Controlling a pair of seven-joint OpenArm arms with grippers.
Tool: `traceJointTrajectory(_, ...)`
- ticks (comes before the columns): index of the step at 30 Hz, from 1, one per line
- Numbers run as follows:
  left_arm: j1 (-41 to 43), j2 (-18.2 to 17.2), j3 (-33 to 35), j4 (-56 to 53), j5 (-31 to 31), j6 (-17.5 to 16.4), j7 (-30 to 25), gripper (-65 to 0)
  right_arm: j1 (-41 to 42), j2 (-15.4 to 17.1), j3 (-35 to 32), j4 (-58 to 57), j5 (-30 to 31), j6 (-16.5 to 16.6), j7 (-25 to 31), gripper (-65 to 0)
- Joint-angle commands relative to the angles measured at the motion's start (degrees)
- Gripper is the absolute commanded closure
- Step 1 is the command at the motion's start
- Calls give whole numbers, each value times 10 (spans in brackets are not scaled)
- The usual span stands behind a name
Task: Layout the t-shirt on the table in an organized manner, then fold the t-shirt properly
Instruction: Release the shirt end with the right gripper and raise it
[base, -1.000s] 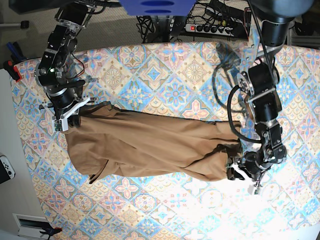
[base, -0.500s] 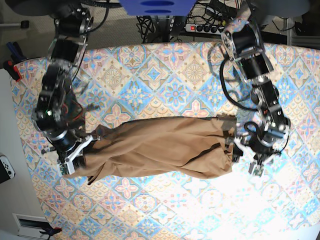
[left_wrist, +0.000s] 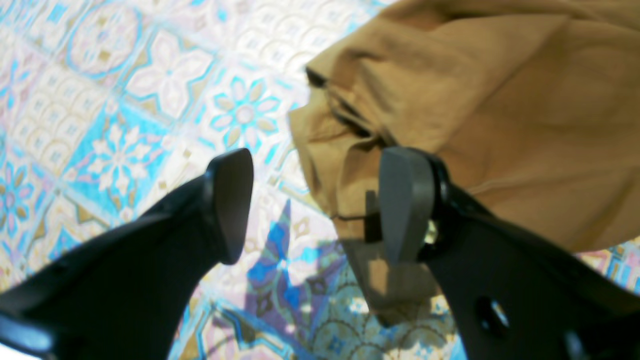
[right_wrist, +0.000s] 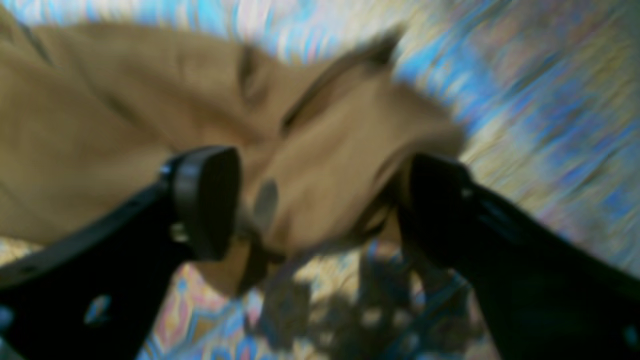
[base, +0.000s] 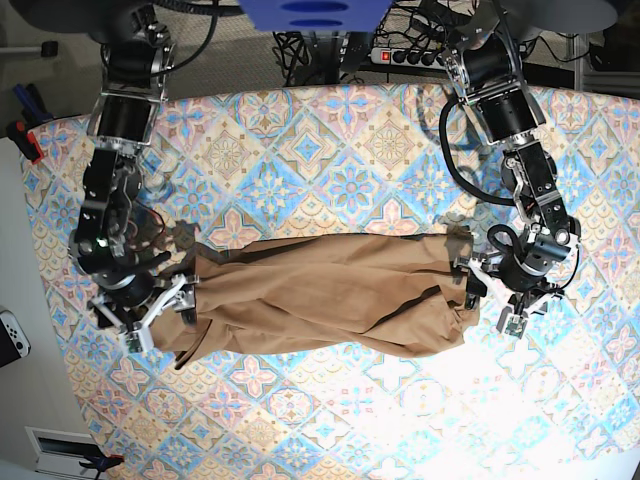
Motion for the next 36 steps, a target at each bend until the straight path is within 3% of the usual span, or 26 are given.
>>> traceJointTrajectory(1,-14,-5,-1,10,-6,3,-12,-387,-9,3,20,26,6,3,4,-573)
traceJointTrajectory(9,-14,-5,-1,10,-6,3,-12,-387,-54,0,141,89,11,4,4,-581)
traceJointTrajectory(14,-14,-5,-1,10,-6,3,-12,-387,-84,-14,153,64,67,14,5,-568)
traceJointTrajectory(20,-6,-5,-1,10,-6,3,-12,-387,-93,-16,180,-14,166,15,20,-501)
traceJointTrajectory(28,1,-9,-1,10,-6,3,-12,-387,-93,-16,178,-106,172,15,81,-482)
traceJointTrajectory(36,1,-10,-1,10,-5,3,-12,-387,-90,-16,178,-150,172,15,90,-482)
